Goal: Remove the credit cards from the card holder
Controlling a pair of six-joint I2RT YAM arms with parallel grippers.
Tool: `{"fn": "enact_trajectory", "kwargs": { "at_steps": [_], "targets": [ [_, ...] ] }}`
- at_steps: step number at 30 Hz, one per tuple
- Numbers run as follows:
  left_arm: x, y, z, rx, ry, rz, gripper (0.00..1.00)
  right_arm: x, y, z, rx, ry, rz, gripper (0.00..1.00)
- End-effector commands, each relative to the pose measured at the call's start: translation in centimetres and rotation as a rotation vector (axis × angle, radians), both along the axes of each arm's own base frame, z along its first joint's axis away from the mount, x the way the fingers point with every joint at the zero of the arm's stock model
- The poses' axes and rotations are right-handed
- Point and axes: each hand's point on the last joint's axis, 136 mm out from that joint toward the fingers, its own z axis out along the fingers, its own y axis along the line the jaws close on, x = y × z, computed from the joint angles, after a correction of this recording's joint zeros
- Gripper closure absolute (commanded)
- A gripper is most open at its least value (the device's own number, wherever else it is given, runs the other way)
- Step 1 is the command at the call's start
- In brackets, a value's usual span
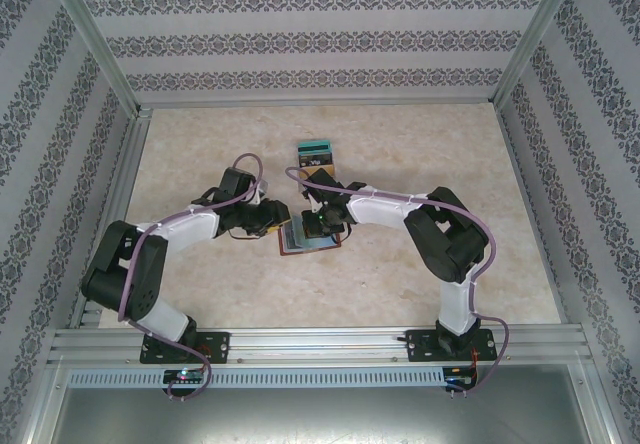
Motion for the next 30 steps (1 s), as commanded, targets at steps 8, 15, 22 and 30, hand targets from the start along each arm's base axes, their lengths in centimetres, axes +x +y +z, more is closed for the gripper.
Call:
{"fn": "enact_trajectory", "kwargs": {
  "at_steps": [8, 15, 22, 30],
  "targets": [
    [0.3, -2.5, 0.4, -0.101, -0.019, -0.058, 0.6, -0.9, -0.4, -1.3, -0.055, 0.026, 0.022, 0.98],
    [0.0, -3.8, -0.7, -0.104, 0.01, -0.086, 0.6, -0.6, -0.3, -0.8, -0.041, 0.016, 0.01, 0.97],
    [0.2, -4.1, -0.4, -0.111, 0.001, -0.092, 0.61, 1.1, -0.6, 2.4, 0.075, -0.055, -0.07, 0.91],
    [0.4, -4.8, -0.4, -0.117, -0.001, -0.102, 0.61, 2.4, -3.2, 5.6, 0.107, -0.152, -0.17, 0.88]
  ]
}}
